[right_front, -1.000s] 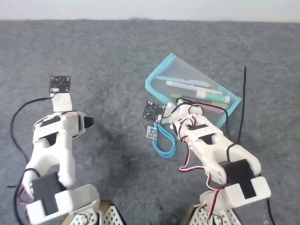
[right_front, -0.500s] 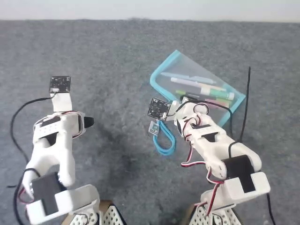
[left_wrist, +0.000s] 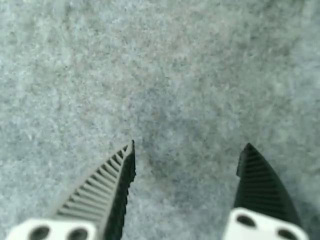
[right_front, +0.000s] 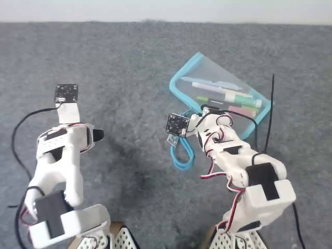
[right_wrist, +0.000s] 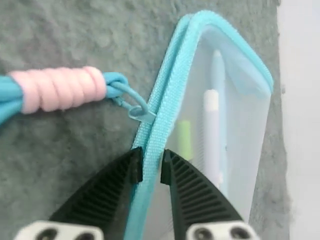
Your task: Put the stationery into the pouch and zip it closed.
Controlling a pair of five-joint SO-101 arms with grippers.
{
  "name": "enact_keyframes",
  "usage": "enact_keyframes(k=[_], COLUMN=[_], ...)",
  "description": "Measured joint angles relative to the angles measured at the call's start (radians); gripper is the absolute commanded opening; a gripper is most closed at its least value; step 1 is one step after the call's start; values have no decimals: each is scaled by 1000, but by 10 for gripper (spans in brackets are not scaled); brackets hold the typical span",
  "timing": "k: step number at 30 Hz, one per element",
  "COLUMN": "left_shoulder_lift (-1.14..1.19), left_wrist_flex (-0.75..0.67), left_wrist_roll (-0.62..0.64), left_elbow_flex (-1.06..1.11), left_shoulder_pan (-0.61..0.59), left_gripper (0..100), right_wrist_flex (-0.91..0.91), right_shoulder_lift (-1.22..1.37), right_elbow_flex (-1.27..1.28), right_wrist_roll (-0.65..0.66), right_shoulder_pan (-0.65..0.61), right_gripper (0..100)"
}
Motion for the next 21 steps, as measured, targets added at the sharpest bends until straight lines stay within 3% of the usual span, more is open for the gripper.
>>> enact_keyframes(k=[21], left_shoulder_lift=[0], left_wrist_flex=[0], left_wrist_roll=[0], left_elbow_flex=[0], left_shoulder_pan=[-11], left_gripper=[313], right_wrist_flex=[-265], right_shoulder_lift=[135], right_elbow_flex=[57], right_wrist_roll=[75], right_shoulder_pan=[40], right_gripper=[101])
